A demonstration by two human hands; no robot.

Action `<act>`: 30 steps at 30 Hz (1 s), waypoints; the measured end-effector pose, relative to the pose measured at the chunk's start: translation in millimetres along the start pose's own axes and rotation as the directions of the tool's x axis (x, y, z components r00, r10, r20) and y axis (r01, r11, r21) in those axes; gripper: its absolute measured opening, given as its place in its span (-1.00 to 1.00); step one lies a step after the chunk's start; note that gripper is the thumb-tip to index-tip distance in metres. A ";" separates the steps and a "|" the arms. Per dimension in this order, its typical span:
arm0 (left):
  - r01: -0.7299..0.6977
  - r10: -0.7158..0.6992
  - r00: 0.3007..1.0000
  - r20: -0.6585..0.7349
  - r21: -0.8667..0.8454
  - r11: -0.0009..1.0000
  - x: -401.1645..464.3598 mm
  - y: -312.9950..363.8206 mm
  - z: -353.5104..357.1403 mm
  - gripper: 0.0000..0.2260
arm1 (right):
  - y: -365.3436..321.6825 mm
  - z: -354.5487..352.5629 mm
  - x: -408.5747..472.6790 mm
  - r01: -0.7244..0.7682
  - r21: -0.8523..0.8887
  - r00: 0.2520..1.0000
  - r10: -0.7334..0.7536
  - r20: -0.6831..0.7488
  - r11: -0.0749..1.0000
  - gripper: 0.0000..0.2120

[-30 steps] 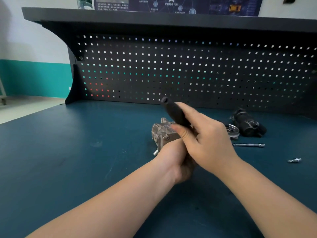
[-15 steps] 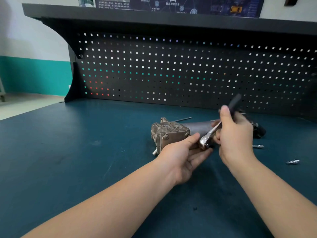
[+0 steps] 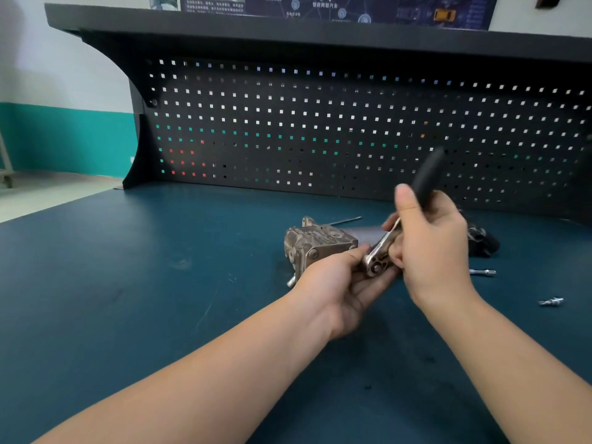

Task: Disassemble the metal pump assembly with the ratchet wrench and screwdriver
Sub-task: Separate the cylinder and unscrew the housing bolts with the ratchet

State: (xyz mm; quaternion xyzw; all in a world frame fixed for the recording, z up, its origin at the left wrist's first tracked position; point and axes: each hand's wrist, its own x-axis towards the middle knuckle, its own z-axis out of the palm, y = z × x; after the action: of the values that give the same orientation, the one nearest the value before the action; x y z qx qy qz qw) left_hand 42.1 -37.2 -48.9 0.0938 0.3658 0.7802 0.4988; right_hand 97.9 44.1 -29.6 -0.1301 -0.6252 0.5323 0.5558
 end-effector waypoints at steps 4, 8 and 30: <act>0.034 -0.034 0.999 -0.010 0.036 0.999 1.6 -0.3 -0.1 -0.84 | 6.8 -7.8 10.2 -0.414 0.350 0.864 0.484 -0.137 0.840 -0.78; 0.089 -0.086 0.995 -0.043 0.061 0.994 1.2 -1.1 -2.6 -0.82 | 3.6 -8.5 9.4 -0.291 0.230 0.946 0.315 -0.073 0.929 -0.80; 0.071 -0.071 0.997 -0.036 0.010 0.997 -1.4 4.5 -3.6 -0.81 | -7.1 10.6 -4.2 0.461 -0.390 0.875 -0.335 0.350 0.797 -0.82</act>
State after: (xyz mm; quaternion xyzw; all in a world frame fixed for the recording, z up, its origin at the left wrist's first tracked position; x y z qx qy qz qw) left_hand 37.8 -41.2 -48.1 0.0696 0.3819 0.7615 0.5190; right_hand 93.5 32.6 -24.3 -0.0510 -0.8146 0.2506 0.5206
